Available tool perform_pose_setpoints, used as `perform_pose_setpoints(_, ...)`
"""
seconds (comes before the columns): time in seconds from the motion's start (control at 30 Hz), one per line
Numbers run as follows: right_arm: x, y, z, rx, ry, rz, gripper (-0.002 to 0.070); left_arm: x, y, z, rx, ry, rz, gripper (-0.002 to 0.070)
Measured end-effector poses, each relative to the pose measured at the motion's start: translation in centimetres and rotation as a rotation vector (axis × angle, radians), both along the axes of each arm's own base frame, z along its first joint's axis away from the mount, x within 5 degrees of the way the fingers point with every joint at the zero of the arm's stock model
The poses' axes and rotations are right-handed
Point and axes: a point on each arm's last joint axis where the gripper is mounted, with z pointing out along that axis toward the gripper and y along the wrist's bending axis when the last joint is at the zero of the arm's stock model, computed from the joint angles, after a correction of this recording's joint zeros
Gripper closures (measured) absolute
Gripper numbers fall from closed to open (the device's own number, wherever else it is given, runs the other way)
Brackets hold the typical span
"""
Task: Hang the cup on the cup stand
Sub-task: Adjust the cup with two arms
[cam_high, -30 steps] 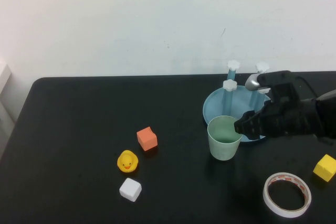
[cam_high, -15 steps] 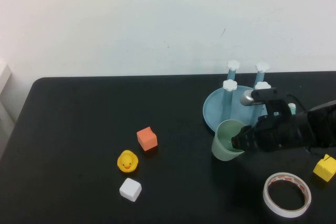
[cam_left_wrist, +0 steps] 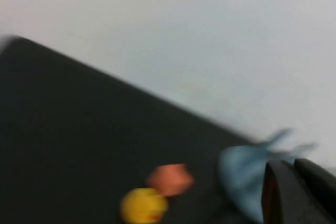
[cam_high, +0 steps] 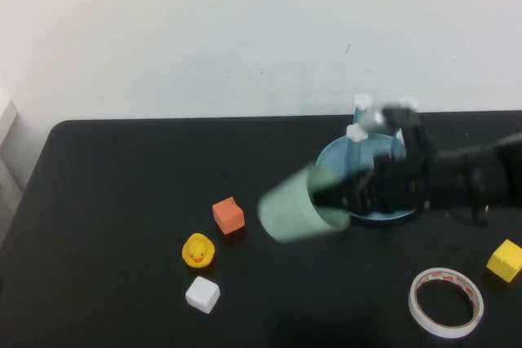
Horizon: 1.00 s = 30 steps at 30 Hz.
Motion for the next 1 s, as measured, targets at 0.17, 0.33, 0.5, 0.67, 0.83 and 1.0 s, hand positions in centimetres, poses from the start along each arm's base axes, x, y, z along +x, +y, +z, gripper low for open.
perform_pose_setpoints(0.17,-2.7,2.2,7.7,0.151,-0.263,0.127,0.0648,-0.5,-1.4,1.9,-0.38,-0.036,-0.139,0.0477)
perform_pose_setpoints(0.33,-6.7,5.2,12.8,0.19,-0.531,0.324,0.0648,-0.9,-2.0,3.4,-0.777,-0.039,-0.237,0.0075)
perform_pose_setpoints(0.5,-10.1,8.7,16.1,0.236,-0.737,0.499,0.0648,-0.9,-1.9,3.6,-0.975,0.017,-0.237,-0.0006)
perform_pose_setpoints(0.67,-12.0,11.4,18.7,0.244,-0.917,0.574,0.0648,-1.1,-2.2,3.7,-1.05,0.065,-0.273,-0.0015)
perform_pose_setpoints(0.83,-13.7,13.6,20.4,0.241,-1.044,0.61,0.0649,-1.2,-2.3,3.7,-1.09,0.094,-0.294,-0.0017)
perform_pose_setpoints(1.0,-15.2,15.6,20.3,0.205,-1.157,0.662,0.0649,-1.2,-2.4,3.7,-1.118,0.107,-0.299,-0.0017)
